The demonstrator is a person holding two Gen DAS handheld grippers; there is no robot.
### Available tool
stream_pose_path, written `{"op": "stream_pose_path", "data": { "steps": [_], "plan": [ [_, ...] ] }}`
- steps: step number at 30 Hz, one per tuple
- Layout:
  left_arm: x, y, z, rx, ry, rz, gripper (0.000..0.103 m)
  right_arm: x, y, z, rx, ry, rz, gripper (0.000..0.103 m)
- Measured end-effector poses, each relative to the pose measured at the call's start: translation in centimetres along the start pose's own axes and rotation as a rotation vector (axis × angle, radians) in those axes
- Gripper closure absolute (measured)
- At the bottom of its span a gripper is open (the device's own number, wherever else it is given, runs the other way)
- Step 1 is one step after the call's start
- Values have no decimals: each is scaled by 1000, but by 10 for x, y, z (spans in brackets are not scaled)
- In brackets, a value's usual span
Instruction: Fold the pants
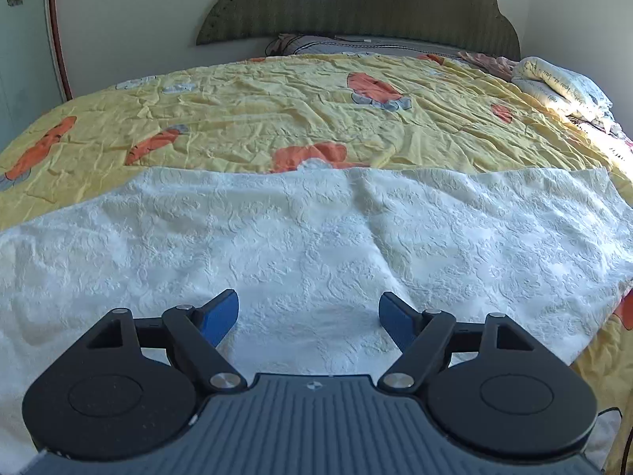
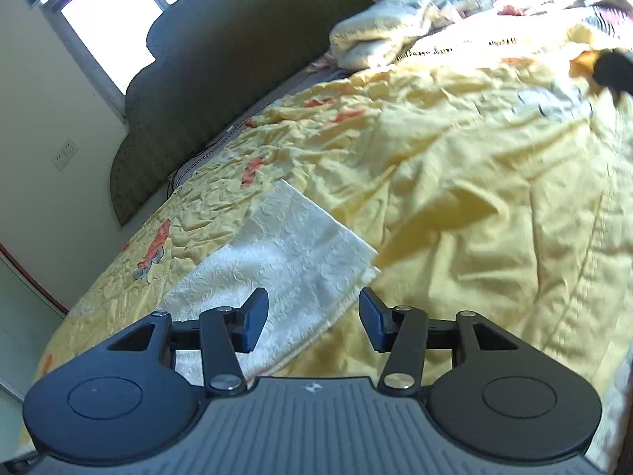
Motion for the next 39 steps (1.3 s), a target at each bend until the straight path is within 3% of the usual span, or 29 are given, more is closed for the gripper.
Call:
{"op": "stream_pose_path", "data": {
  "steps": [3,5,8,13,15,17,19,22,25,27,29,34,39],
  "plan": [
    [1,-1,7,-1,29,6,22,9,16,22,-132,194,-108,53],
    [2,-1,10,8,42,5,22,12,27,22,-206,231,-129,53],
    [2,0,12,9,38,-4,22,7,40,16,-212,196,-91,55],
    [-4,0,7,36,2,-17,22,-3,59,26,-216,286,61,57],
    [-9,1,3,75,-37,-22,22,-6,65,28,-200,321,78,63],
    [-14,2,-4,119,-94,-30,22,-9,70,29,-160,353,78,86],
    [-19,5,-14,191,-189,-58,22,-10,71,26,-153,365,89,87],
    [-23,12,-30,342,-378,-92,22,-13,58,-17,-165,163,144,88],
    [-25,21,-40,522,-558,-124,21,0,37,-98,-206,-256,173,88],
    [-25,29,-41,643,-678,-139,16,28,29,-151,-274,-543,132,88],
    [-23,38,-37,730,-761,-145,11,62,29,-183,-335,-720,62,88],
    [-22,61,-19,763,-811,-205,9,128,40,-206,-391,-898,-86,88],
    [-27,74,-18,721,-854,-174,13,146,24,-208,-450,-928,-98,88]
  ]
}}
Point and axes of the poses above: each gripper's, at about its wrist camera, not at the fingertips, and y roughly the way its jaws point, z to its right, x to its underside, the point moved 1 cm from there along y, roughly the way its jaws point, and after that the axes turned 3 degrees about z, right-handed, at the moved point
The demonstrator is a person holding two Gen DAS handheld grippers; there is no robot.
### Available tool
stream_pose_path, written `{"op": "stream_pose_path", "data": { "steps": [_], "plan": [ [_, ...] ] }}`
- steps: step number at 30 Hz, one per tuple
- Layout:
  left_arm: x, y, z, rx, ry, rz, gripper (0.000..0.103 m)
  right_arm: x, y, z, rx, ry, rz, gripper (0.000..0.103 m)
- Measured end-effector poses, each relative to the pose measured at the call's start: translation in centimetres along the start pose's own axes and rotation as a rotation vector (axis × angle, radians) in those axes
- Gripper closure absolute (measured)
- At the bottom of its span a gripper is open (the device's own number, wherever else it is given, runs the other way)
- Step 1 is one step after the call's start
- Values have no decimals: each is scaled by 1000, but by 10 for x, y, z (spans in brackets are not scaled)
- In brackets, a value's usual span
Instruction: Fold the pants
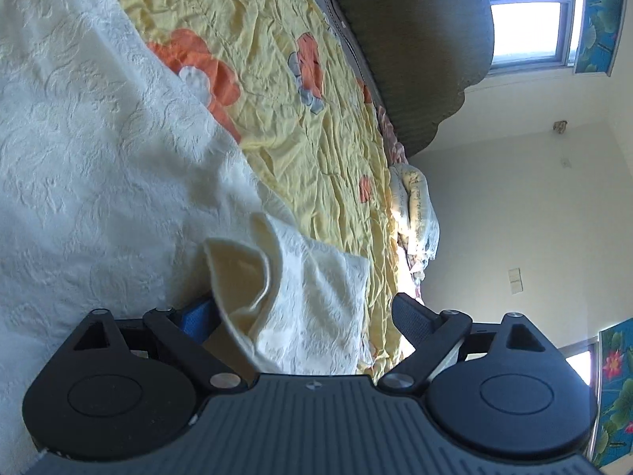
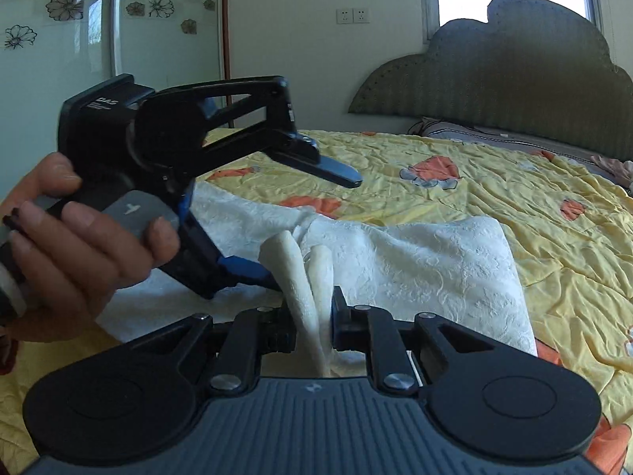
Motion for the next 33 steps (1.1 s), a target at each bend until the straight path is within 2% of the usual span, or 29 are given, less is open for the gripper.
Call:
{"op": "stream_pose_path", "data": {
  "steps": [1,2,4,5,6,9,11,18,21,22,23,24,25,27,29,30,31,33],
  "plan": [
    [-1,1,2,-10,10,11,25,0,-2,-2,-6,-14,6,88],
    [-3,3,4,-26,29,17,32,1,-3,-5,-11,-31,8,88],
    [-7,5,8,-81,96,13,80,0,1,-8,-11,-56,-10,87],
    [-7,5,11,-118,145,10,91,0,3,-11,-3,-71,-15,87],
    [-7,2,13,-143,193,28,95,-1,6,-14,2,-88,-21,87],
    [-9,-15,21,-213,321,111,96,-8,15,-33,-24,-123,-9,87],
    [-13,-29,23,-243,367,154,96,-13,21,-44,-49,-149,5,87],
    [-20,-73,15,-391,479,288,96,-23,50,-89,-167,-242,27,87],
    [-20,-77,4,-445,497,287,95,-20,60,-103,-190,-260,15,87],
    [-22,-76,0,-452,482,272,94,-18,63,-106,-189,-266,-1,87],
    [-23,-79,-4,-454,459,261,90,-16,66,-109,-189,-271,-31,83],
    [-25,-82,-6,-461,440,269,69,-14,67,-111,-184,-271,-59,80],
    [-27,-87,-7,-469,431,288,64,-14,65,-111,-178,-269,-75,72],
    [-30,-101,-5,-512,435,350,59,-17,47,-108,-221,-257,-78,69],
    [-35,-110,0,-558,458,403,58,-25,25,-92,-303,-189,-43,69],
    [-38,-111,4,-584,482,418,58,-31,14,-82,-313,-137,-18,69],
    [-41,-110,7,-596,499,414,58,-34,9,-72,-299,-97,0,68],
    [-45,-98,12,-624,528,343,55,-39,11,-48,-199,-22,-1,68]
  ]
}}
Point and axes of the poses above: each gripper's, at about its wrist camera, not at the fingertips, and y roughly the way its jaws point, z to its right, x to its underside, the point moved 1 cm from there along y, roughly the way its jaws point, and after that the axes turned 3 degrees about z, right-handed, at the moved point
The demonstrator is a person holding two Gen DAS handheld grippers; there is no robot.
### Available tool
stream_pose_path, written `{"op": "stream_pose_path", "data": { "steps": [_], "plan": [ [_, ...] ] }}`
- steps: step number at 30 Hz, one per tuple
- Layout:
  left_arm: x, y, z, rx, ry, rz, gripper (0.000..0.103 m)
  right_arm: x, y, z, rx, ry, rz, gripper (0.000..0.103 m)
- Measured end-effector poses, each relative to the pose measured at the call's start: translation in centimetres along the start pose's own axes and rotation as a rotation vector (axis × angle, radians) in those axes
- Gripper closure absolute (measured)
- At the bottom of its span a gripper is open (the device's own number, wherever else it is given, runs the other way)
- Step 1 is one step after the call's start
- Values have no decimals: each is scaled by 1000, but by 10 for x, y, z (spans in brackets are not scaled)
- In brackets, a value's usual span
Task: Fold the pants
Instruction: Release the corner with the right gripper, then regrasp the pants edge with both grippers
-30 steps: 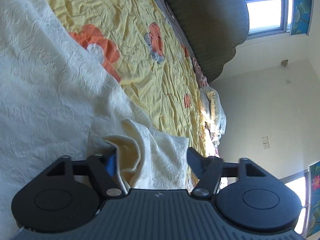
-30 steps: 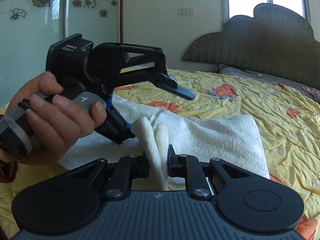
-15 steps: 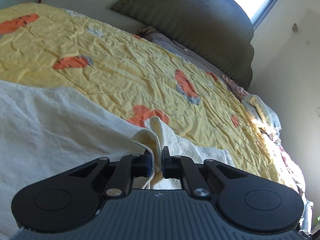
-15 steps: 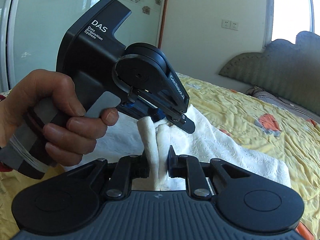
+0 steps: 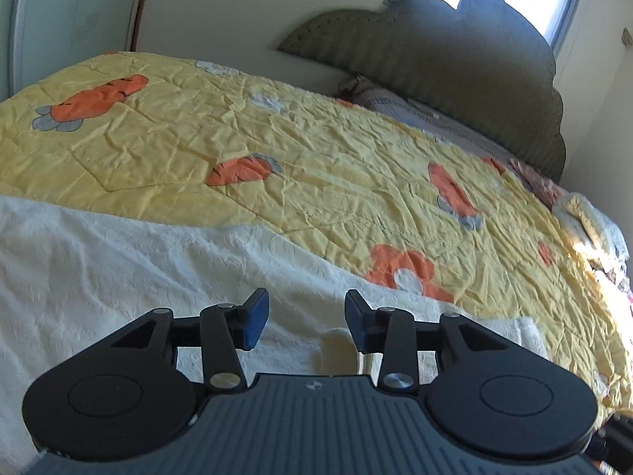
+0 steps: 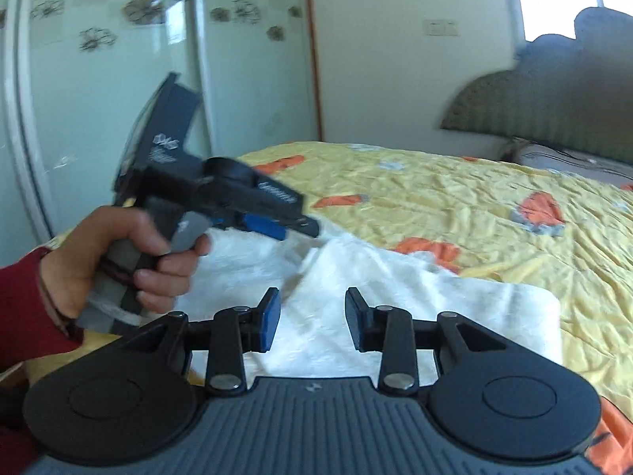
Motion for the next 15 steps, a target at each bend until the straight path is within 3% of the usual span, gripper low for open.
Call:
{"op": "stream_pose_path", "data": {
  "steps": [3,5,7,11,15],
  "plan": [
    [6,20,10,-18,47,-63,56,16,11,16,172,23,-124,68],
    [10,21,11,-55,60,-41,58,30,24,12,195,-46,-226,67],
    [10,11,6,-30,30,-19,57,32,17,-10,217,-148,-169,67],
    [7,-8,-4,-14,-49,-19,57,27,6,-59,58,-277,-38,68],
    [9,-30,-9,26,-85,-21,55,30,24,-93,59,-491,-48,69]
  ]
}}
Point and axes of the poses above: each gripper's, at about its wrist camera, not at the fingertips, and y roughly the way its jaws point, z to its right, x to its underside, the point moved 1 cm from there along y, roughly the way its jaws point, and after that the axes turned 3 degrees about z, right-handed, at the moved point
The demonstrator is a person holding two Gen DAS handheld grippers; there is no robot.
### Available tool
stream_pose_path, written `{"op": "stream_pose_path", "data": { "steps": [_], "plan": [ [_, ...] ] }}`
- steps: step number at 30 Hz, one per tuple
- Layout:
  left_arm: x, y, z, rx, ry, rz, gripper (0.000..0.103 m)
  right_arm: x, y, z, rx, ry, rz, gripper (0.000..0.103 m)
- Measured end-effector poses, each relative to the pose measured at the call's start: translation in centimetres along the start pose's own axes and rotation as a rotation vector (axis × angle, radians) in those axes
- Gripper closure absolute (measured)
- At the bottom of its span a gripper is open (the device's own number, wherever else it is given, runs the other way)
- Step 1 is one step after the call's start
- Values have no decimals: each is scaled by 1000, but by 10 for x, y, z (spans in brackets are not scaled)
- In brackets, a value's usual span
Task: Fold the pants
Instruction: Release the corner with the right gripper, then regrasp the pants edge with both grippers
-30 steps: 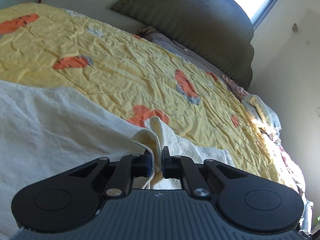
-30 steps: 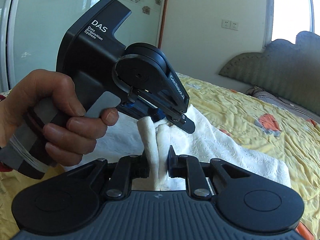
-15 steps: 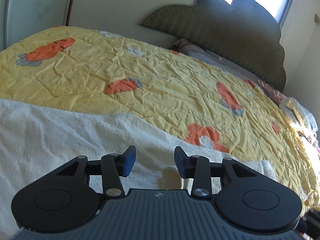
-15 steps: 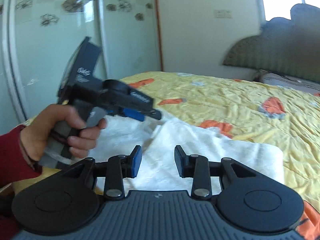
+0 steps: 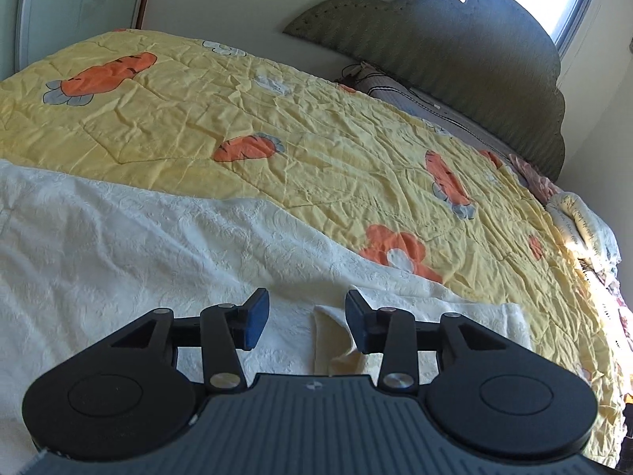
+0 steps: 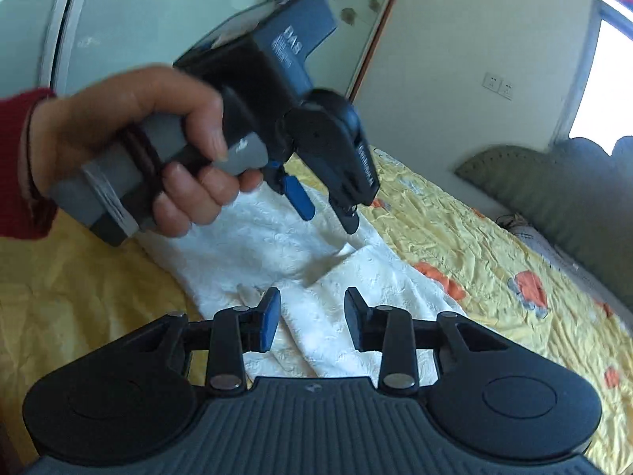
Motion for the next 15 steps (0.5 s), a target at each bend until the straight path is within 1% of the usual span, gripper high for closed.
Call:
{"op": "stream_pose_path", "data": {
  "steps": [2,5,7,8,9,10,11,13,15],
  "plan": [
    [2,-9,-4,28,-33,-12,52,2,3,-5,13,-39,-34,69],
    [5,-18,-7,78,-77,-52,51,10,0,-8,62,-83,-80,69],
    [8,-21,-8,144,-116,-87,46,16,5,-2,72,-87,-105,69],
    [10,-21,-7,169,-133,-107,45,17,4,-3,66,-87,-108,71],
    [12,-21,-7,206,-164,-140,44,17,3,-4,65,-93,-104,73],
    [13,-20,-8,233,-190,-167,43,16,4,-6,65,-104,-96,85],
    [15,-18,-8,261,-218,-200,42,16,4,-9,66,-119,-88,94],
    [20,-11,-11,311,-283,-275,40,14,5,-8,82,-110,-57,95],
    [24,-4,-15,345,-341,-319,39,11,-4,6,74,-11,-12,96]
  ]
}}
Point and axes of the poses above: each gripper's, at about its wrist camera, not at the fingertips, and y roughly the way its jaws point, z to its right, x to its underside, the point moved 1 cm from there along y, roughly the way its jaws point, and after that the axes turned 3 degrees about z, right-handed, at the moved point
